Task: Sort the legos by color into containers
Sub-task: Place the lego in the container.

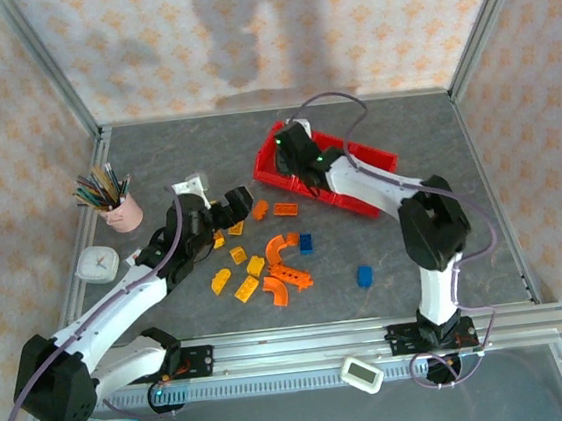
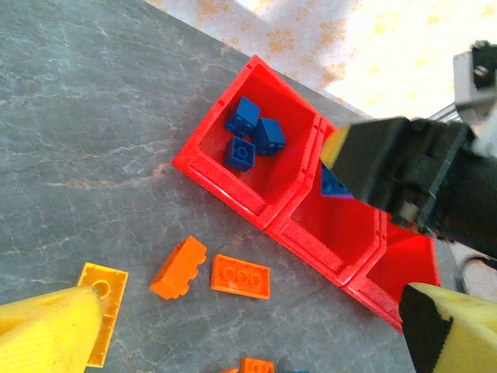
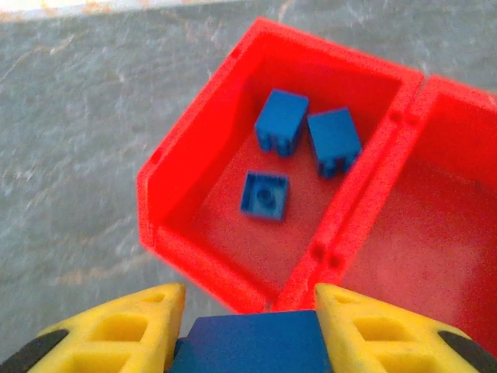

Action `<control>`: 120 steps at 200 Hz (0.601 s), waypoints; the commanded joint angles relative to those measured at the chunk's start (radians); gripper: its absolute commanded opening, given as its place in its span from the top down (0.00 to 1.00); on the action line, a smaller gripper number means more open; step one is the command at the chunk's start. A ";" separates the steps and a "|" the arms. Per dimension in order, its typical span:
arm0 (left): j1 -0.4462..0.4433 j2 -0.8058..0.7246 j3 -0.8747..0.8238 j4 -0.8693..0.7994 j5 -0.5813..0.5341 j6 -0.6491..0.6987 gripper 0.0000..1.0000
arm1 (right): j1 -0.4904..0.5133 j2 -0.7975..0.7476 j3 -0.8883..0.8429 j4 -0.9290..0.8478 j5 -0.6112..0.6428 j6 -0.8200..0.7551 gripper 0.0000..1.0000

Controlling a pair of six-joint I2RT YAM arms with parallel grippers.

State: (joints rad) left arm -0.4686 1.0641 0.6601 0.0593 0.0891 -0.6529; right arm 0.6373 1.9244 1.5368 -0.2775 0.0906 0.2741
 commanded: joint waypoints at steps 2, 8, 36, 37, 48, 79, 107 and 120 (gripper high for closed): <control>0.017 0.025 0.047 0.003 0.021 0.033 0.01 | -0.029 0.120 0.130 0.018 0.026 -0.063 0.62; 0.019 0.030 0.048 0.008 0.021 0.036 0.01 | -0.037 0.155 0.166 0.018 0.024 -0.074 0.62; 0.034 0.053 0.052 0.017 0.029 0.042 0.01 | -0.058 0.275 0.311 -0.002 0.031 -0.107 0.60; 0.034 0.054 0.052 0.017 0.029 0.042 0.01 | -0.059 0.279 0.315 -0.003 0.031 -0.108 0.60; 0.038 0.059 0.054 0.017 0.032 0.044 0.01 | -0.065 0.318 0.370 -0.029 0.032 -0.114 0.54; 0.039 0.063 0.055 0.025 0.036 0.050 0.01 | -0.067 0.357 0.451 -0.069 0.035 -0.134 0.41; 0.039 0.063 0.061 0.022 0.049 0.047 0.01 | -0.065 0.289 0.398 -0.050 -0.004 -0.133 0.35; 0.039 0.060 0.062 0.016 0.053 0.045 0.01 | -0.057 0.225 0.324 -0.020 -0.021 -0.136 0.34</control>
State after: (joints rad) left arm -0.4358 1.1236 0.6876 0.0647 0.1238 -0.6262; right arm 0.5697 2.2723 1.9358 -0.3103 0.0887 0.1539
